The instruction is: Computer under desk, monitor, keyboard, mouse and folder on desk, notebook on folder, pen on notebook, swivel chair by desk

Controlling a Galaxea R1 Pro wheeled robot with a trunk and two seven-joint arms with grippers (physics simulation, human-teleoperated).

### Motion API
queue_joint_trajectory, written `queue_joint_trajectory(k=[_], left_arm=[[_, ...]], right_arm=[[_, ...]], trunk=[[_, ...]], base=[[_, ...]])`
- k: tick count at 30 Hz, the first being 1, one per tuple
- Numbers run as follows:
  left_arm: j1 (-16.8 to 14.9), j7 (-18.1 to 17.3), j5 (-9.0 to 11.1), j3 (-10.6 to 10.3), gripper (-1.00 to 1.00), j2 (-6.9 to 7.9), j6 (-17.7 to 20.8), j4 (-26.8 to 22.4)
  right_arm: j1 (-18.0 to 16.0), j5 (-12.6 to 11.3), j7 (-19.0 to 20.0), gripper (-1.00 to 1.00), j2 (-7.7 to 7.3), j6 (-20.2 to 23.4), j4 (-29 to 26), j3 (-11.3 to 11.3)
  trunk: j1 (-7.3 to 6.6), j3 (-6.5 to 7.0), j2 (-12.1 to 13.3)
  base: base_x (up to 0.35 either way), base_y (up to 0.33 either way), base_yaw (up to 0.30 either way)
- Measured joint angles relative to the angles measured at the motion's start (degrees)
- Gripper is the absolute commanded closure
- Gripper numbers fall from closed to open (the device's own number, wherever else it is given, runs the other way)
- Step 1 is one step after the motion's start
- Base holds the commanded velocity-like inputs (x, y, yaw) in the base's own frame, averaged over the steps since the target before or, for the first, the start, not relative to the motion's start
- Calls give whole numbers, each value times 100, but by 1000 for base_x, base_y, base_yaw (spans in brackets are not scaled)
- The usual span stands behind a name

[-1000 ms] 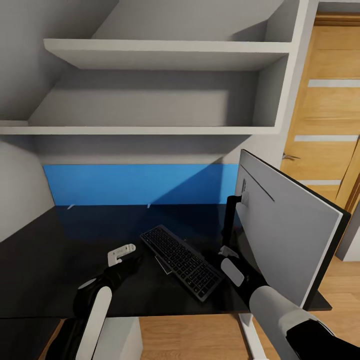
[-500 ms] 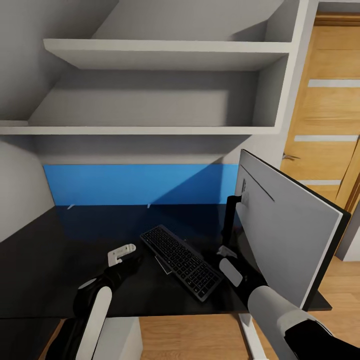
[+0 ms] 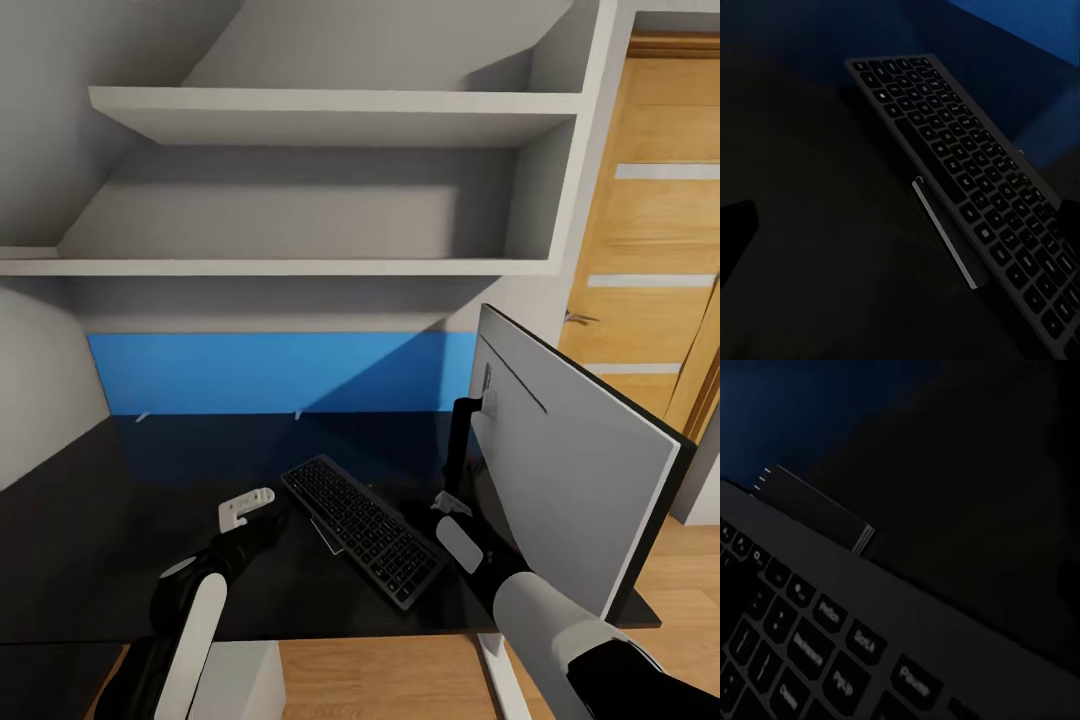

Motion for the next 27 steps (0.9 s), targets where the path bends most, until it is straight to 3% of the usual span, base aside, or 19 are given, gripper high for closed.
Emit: queue_joint_trajectory(k=[24, 27], left_arm=[[0, -18, -2, -14, -100, 0, 7, 0], [0, -18, 3, -12, -100, 0, 8, 0]], right_arm=[[-1, -20, -1, -100, -4, 496, -15, -38], [2, -166, -6, -100, -7, 606, -17, -42]], trunk=[[0, 0, 0], [0, 0, 0]], base=[[0, 0, 0], [0, 0, 0]])
